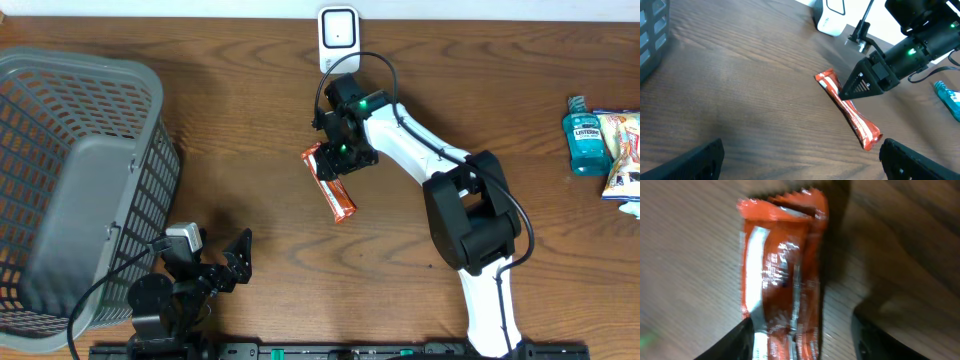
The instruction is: Scan the item barcode
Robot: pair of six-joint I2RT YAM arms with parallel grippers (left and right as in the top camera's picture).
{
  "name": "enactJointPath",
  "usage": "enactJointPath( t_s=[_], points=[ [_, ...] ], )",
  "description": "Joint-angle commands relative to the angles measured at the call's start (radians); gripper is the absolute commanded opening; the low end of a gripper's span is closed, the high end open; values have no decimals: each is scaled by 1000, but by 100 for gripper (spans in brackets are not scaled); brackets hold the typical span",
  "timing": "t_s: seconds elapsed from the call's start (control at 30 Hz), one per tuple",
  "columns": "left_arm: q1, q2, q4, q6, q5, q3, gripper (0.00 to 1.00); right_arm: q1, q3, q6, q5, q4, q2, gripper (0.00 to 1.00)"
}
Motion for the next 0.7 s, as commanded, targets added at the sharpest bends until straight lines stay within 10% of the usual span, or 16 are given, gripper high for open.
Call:
enactJointPath(
  t_s=[0.0, 0.23, 0.43, 0.67],
  points=[
    [5, -2, -21, 9, 12, -14, 99, 30, -15, 11, 57, -39, 115, 42],
    [5, -2, -21, 9, 12, -14, 99, 38, -15, 38, 121, -132, 170, 36],
    [5, -2, -21, 9, 12, -14, 99, 55, -16, 39, 121, -163, 170, 49],
    [5, -2, -21, 9, 12, -14, 99, 118, -19, 113, 320, -130, 196, 10]
  ],
)
